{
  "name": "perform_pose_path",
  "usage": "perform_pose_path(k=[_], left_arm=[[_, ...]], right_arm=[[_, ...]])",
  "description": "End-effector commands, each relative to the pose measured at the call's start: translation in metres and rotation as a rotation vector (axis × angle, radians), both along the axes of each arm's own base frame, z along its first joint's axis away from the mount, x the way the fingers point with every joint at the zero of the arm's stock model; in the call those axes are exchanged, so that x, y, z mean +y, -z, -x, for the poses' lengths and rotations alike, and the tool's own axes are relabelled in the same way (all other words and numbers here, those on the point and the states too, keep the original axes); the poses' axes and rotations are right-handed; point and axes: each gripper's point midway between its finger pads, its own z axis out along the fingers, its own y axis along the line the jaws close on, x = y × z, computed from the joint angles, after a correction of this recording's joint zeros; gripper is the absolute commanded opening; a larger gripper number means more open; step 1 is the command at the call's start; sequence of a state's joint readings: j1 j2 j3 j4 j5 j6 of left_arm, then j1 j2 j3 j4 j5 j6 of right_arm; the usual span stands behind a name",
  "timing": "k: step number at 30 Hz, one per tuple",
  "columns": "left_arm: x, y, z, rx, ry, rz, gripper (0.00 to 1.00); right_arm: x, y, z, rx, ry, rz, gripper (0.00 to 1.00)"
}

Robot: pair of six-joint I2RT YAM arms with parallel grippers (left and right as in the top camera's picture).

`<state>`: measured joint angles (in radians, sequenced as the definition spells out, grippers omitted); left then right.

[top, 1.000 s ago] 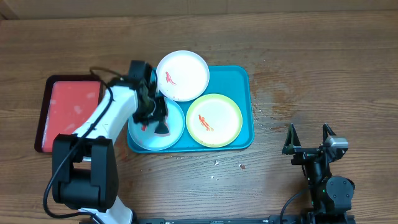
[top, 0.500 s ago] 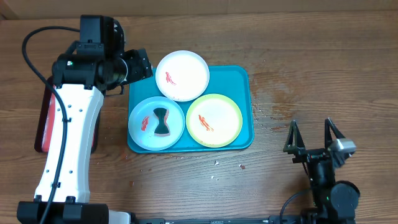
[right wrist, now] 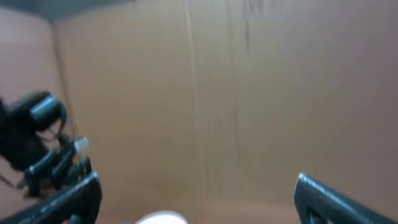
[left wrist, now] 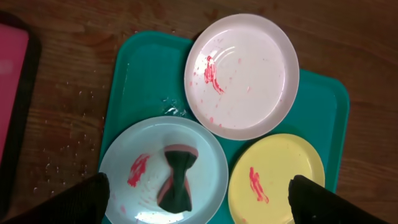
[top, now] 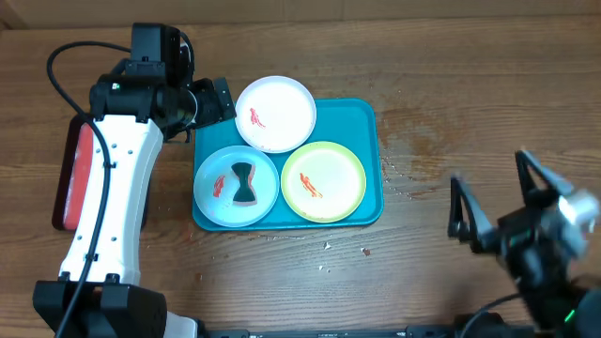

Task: Clean dirty plates on tray and stack at the side
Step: 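Reach the right gripper to the light-blue plate rim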

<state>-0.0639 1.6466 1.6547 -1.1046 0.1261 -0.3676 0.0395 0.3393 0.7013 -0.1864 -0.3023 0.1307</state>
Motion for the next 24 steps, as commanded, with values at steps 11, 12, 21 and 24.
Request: perform_pose_path(k=[11, 12, 21, 24], left_arm=[[-0.001, 0.008, 0.004, 0.040, -0.009, 0.007, 0.93], [-0.001, 0.007, 0.004, 0.038, -0.009, 0.007, 0.94], [-0.001, 0.007, 0.004, 0.038, -0.009, 0.008, 1.00], [-0.001, 0.008, 0.005, 0.043, -0.009, 0.007, 1.00]], right_arm=[[0.094, -0.038, -0.087, 0.455, -0.611, -0.020, 1.00], [0.101, -0.029, -0.094, 0.483, -0.613, -0.002, 1.00], [0.187, 0.131, -0.166, 1.132, -0.357, 0.134, 0.99], [0.224, 0.162, -0.181, 1.156, -0.444, 0.131, 0.76]])
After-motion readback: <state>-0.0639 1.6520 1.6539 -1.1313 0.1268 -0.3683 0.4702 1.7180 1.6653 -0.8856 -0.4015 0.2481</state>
